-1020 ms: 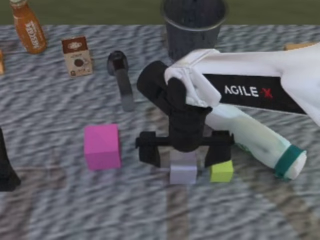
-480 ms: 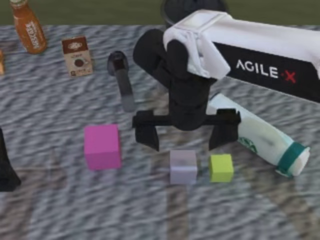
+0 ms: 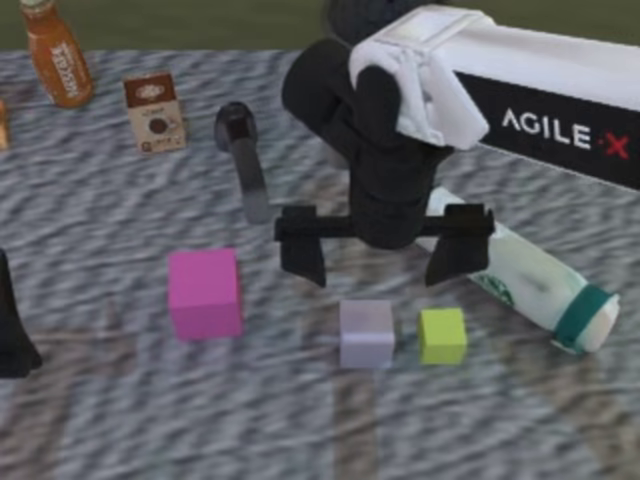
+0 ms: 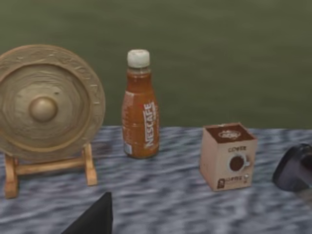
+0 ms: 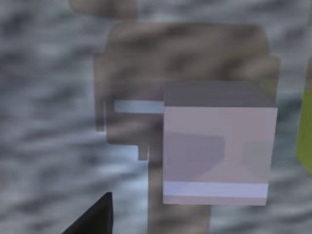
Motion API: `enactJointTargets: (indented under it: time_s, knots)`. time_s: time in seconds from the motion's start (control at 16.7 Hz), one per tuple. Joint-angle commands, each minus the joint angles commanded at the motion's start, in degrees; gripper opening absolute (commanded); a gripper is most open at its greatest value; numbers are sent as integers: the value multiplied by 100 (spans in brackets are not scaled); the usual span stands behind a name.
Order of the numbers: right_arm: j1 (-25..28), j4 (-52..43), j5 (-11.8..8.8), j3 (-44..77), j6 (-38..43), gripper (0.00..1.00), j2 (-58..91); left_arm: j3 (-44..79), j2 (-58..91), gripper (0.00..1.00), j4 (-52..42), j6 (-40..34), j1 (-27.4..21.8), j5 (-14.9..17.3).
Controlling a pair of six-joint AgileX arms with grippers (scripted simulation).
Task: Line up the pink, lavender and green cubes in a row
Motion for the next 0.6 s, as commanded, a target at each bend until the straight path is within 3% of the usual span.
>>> enactJointTargets:
  time_s: [0.3,0.6]
  knots:
    - [-598,810,292,-1338,-701,100,-1583,1312,1468,100,-887,-444,-350,0]
    - [-1491,1884,528,-3699,-1727,100,-4017,3201,4142,100,-2252,-1081,-860,-13]
